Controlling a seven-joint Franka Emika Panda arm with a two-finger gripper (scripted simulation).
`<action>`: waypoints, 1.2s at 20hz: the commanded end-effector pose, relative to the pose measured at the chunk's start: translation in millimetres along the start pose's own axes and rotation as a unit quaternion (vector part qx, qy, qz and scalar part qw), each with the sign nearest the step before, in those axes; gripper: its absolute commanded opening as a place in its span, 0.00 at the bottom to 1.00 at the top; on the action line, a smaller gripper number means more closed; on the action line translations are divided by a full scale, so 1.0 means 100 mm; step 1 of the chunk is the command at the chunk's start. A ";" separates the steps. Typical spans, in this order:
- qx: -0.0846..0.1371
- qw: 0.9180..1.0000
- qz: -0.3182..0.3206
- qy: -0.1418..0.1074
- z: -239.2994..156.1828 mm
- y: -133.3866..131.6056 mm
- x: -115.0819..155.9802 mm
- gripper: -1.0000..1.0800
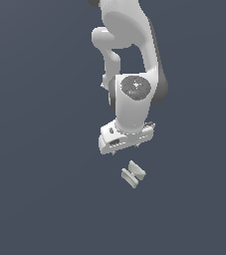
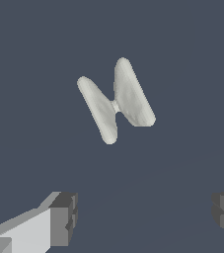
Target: Pick up the object and move it to a goal position.
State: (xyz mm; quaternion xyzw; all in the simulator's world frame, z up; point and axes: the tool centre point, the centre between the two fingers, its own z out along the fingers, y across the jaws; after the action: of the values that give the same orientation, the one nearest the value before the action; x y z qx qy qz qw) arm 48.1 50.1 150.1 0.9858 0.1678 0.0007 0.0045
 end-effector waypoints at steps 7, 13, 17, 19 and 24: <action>0.002 0.992 -0.124 0.000 0.21 -0.08 0.44 0.96; 0.003 0.983 -0.182 0.000 0.33 -0.12 0.63 0.96; 0.004 0.979 -0.206 0.001 0.38 -0.13 0.71 0.96; 0.004 0.977 -0.213 0.001 0.40 -0.14 0.73 0.96; 0.004 0.976 -0.216 0.001 0.41 -0.14 0.74 0.96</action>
State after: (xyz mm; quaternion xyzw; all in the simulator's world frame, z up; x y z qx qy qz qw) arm 113.0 87.7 109.1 0.9262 0.3770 -0.0004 -0.0001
